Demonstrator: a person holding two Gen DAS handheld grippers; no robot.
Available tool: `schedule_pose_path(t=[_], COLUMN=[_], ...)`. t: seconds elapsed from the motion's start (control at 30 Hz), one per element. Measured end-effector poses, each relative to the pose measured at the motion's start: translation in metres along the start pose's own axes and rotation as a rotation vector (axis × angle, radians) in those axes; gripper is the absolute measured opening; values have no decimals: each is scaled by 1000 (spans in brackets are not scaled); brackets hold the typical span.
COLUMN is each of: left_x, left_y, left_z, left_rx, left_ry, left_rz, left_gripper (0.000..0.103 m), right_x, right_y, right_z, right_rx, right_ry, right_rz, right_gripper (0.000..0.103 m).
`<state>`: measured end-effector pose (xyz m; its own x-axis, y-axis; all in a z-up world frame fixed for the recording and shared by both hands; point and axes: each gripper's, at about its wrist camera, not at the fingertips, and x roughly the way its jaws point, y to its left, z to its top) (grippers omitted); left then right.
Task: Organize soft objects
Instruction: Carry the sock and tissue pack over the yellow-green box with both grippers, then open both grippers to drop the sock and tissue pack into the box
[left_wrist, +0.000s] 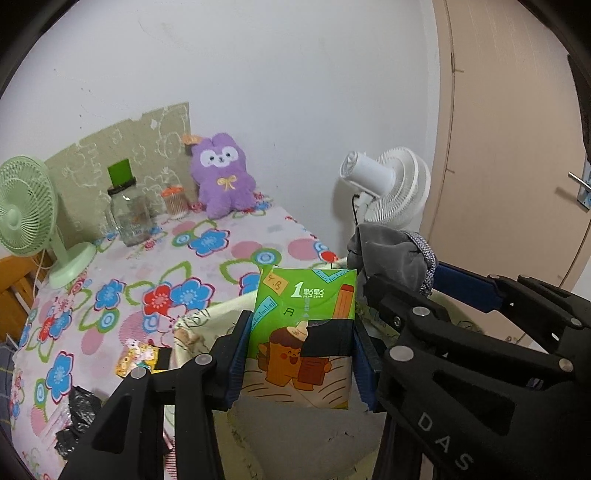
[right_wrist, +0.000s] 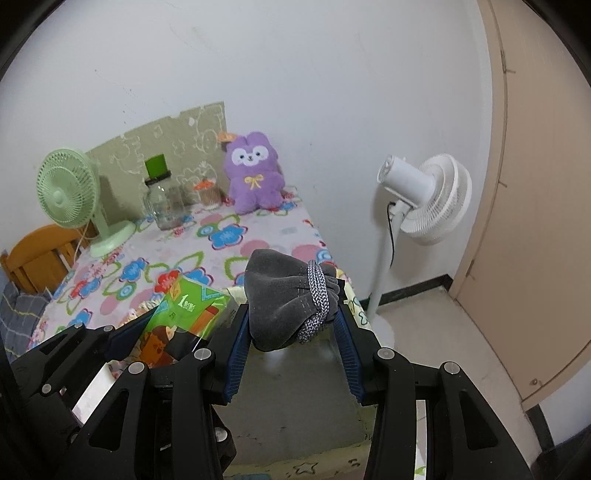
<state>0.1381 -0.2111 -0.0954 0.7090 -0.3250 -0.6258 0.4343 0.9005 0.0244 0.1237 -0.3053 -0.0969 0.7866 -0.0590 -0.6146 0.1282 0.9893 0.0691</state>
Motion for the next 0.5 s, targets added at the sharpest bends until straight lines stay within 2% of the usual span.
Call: schedule_pose_path(t=[0.1,0.2,0.33,0.5], left_x=[10,16,15,11], left_y=[-1,-2,-2,-2], left_z=[0,0,0,0], left_rx=[8,11,2,1], left_ry=[37,86,85,77], left_rz=[-11,-36,-37,-33], left_gripper=[52,62,80,89], right_x=[9,17,20,20], right_y=[-3,-6,-6,-4], right_z=[-2,-1,0,2], right_rx=[2,12,20,10], right_ry=[22,47,60,69], right_rz=[-4,5,19,3], right_gripper=[48,48,49,55])
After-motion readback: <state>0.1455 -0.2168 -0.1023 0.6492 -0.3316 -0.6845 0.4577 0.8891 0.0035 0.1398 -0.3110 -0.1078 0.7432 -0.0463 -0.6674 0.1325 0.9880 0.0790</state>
